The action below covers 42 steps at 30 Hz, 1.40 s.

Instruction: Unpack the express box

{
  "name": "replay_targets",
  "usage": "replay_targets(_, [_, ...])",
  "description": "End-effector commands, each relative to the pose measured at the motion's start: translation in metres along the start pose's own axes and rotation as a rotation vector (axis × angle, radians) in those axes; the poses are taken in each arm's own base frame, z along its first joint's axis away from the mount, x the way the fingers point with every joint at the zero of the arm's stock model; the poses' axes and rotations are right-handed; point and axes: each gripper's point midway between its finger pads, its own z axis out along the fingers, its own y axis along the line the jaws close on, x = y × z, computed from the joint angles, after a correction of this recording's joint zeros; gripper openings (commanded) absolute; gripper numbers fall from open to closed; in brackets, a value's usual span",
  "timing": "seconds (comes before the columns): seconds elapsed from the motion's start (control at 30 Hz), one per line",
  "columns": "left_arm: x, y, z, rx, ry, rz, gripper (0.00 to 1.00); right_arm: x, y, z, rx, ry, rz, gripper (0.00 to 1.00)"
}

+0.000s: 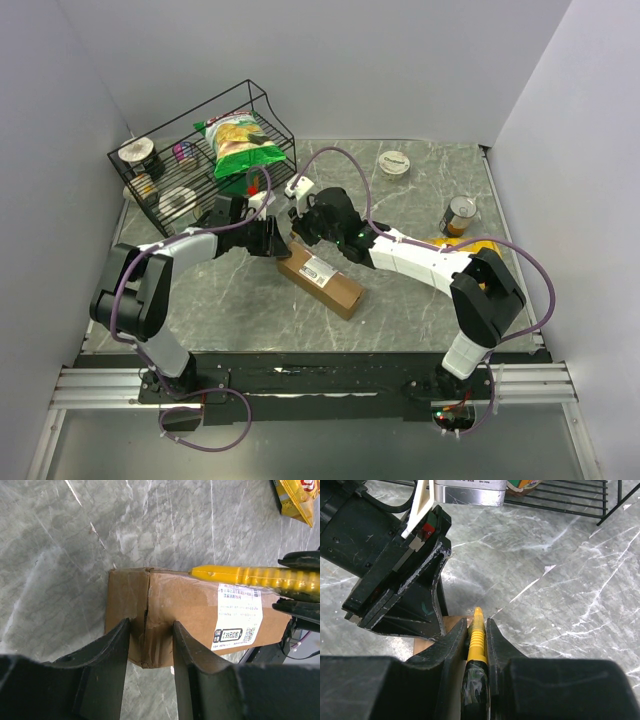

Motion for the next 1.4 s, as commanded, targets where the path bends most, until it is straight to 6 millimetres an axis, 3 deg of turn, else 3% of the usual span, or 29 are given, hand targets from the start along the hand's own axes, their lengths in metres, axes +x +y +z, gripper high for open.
replay_targets(0.0, [0.066,0.029,0.007,-0.112,0.202,-0.096,0.01,-0.037,-0.012,-0.004,0.055,-0.094,-0.008,0.0])
replay_targets(0.47, [0.066,0.03,0.012,-0.115,0.222,-0.092,0.01,-0.03,-0.013,-0.005,0.047,-0.063,0.011,0.0])
replay_targets(0.73, [0.066,0.032,0.014,-0.118,0.234,-0.094,0.01,-0.039,-0.032,-0.011,0.147,-0.081,0.011,0.0])
replay_targets(1.37, [0.067,0.032,0.017,-0.124,0.244,-0.09,0.01,-0.03,-0.022,-0.017,0.108,-0.042,0.074,0.0])
